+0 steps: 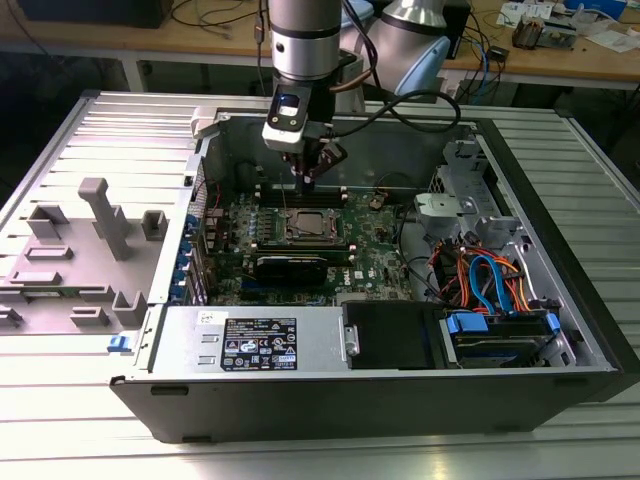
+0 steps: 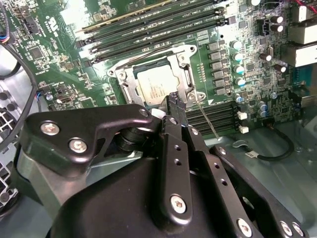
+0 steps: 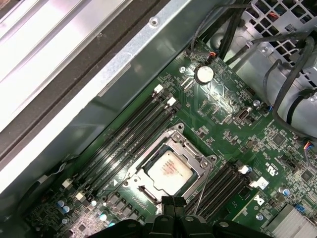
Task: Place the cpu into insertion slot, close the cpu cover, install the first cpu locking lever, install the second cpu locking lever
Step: 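Install the first cpu locking lever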
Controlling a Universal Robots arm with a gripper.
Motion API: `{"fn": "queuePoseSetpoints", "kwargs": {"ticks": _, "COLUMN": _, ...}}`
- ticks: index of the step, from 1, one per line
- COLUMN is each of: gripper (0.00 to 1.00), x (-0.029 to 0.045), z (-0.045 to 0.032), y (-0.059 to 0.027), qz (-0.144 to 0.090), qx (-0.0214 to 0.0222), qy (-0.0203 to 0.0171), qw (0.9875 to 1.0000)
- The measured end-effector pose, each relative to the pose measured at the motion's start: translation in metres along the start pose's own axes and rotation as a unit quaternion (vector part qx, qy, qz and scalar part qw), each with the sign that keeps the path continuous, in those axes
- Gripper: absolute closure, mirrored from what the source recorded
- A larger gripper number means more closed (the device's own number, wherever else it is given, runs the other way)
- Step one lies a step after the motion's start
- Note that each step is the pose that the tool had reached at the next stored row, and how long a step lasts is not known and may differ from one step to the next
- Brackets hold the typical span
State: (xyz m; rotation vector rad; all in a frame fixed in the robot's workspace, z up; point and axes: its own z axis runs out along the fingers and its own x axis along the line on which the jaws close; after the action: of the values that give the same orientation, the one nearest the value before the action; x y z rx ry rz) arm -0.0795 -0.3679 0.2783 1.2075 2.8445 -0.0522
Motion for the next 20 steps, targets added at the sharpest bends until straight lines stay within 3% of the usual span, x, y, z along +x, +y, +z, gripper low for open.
{"fn": "queuePoseSetpoints", "kwargs": {"ticks": 4, "gripper": 0.89, "x": 0.0008, "z": -0.0001, "y": -0.0009, "qz": 0.000, "qx": 0.0000, "qy": 0.0000, "qw": 1.0000}}
{"fn": "queuePoseSetpoints", "kwargs": {"ticks": 11, "gripper": 0.89, "x": 0.0011, "z": 0.0002, "y": -0.0011, "qz": -0.027, "qx": -0.0011, "qy": -0.0007, "qw": 0.9996}}
{"fn": "queuePoseSetpoints", "kwargs": {"ticks": 20, "gripper": 0.89, "x": 0.0016, "z": 0.0001, "y": -0.0016, "qz": -0.027, "qx": -0.0011, "qy": -0.0007, "qw": 0.9996}}
